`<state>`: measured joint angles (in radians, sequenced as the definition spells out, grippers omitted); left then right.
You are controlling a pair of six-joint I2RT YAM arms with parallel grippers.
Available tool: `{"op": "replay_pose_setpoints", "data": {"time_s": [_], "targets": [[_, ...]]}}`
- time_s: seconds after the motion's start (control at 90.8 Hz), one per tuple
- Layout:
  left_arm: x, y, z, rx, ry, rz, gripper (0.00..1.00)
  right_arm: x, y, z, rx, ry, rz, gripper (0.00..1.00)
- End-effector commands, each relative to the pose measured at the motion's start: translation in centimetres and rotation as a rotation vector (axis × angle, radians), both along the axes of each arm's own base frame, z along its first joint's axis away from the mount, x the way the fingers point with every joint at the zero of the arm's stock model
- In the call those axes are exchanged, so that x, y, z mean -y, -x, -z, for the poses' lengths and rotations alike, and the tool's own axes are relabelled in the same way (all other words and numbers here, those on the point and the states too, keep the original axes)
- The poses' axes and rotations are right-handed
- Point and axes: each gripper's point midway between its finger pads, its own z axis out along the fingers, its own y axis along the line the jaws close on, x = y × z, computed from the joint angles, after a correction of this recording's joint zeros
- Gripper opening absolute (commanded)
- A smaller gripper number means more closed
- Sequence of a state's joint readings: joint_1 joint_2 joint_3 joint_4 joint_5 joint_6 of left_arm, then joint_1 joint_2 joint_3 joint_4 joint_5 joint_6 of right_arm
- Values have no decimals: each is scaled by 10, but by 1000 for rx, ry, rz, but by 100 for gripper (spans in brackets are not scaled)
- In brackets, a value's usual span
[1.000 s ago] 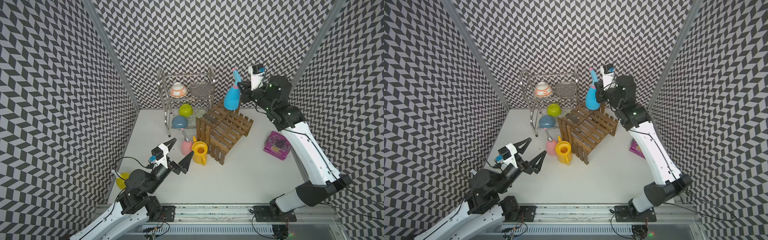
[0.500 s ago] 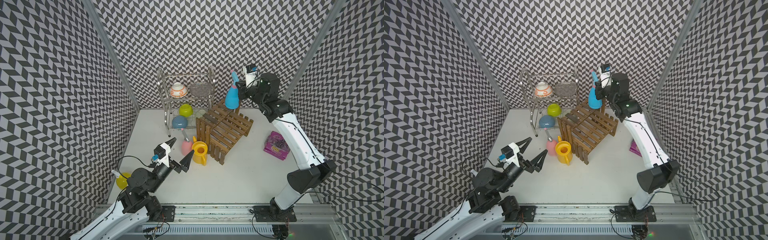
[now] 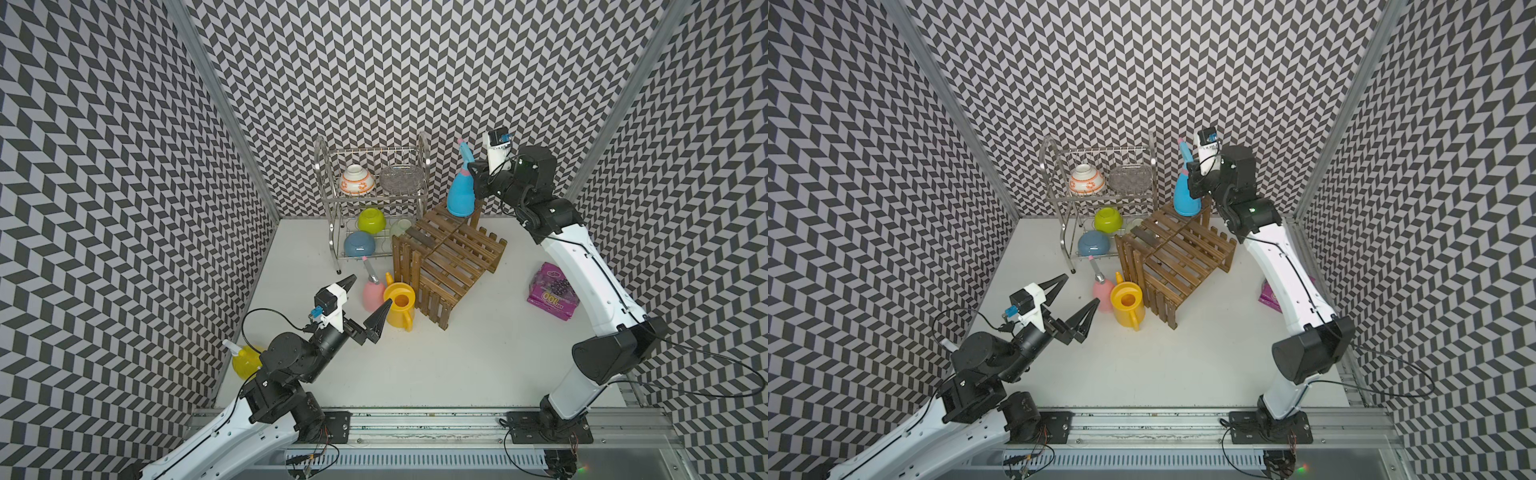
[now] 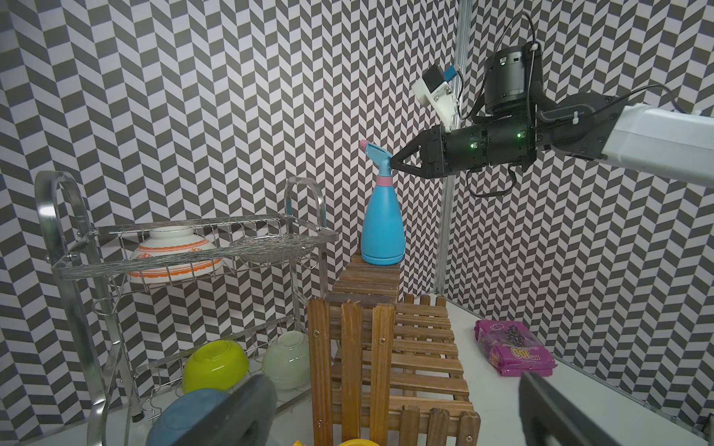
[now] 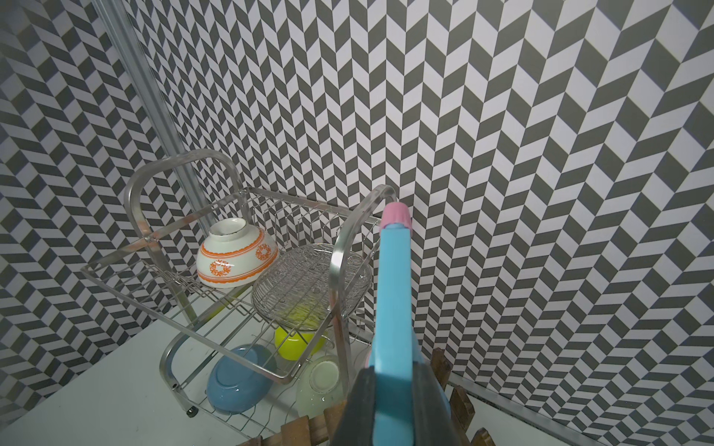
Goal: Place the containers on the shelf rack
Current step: 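Place the container on the shelf.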
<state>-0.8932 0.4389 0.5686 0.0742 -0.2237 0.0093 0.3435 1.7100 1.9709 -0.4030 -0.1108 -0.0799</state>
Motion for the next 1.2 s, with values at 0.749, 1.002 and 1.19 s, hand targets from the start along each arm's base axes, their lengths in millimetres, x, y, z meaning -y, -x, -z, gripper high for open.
{"op": "replay_pose_setpoints", "data": {"time_s": [0.749, 1.002, 1.19], "targets": [[-2, 3, -6, -5, 46, 18, 100, 6, 7, -18, 61, -50, 12, 57], [0, 3, -3, -24, 59, 30, 100, 21, 37, -32, 93, -86, 22, 70], [3, 3, 4, -63, 78, 49, 100, 28, 87, -40, 109, -104, -33, 72]]}}
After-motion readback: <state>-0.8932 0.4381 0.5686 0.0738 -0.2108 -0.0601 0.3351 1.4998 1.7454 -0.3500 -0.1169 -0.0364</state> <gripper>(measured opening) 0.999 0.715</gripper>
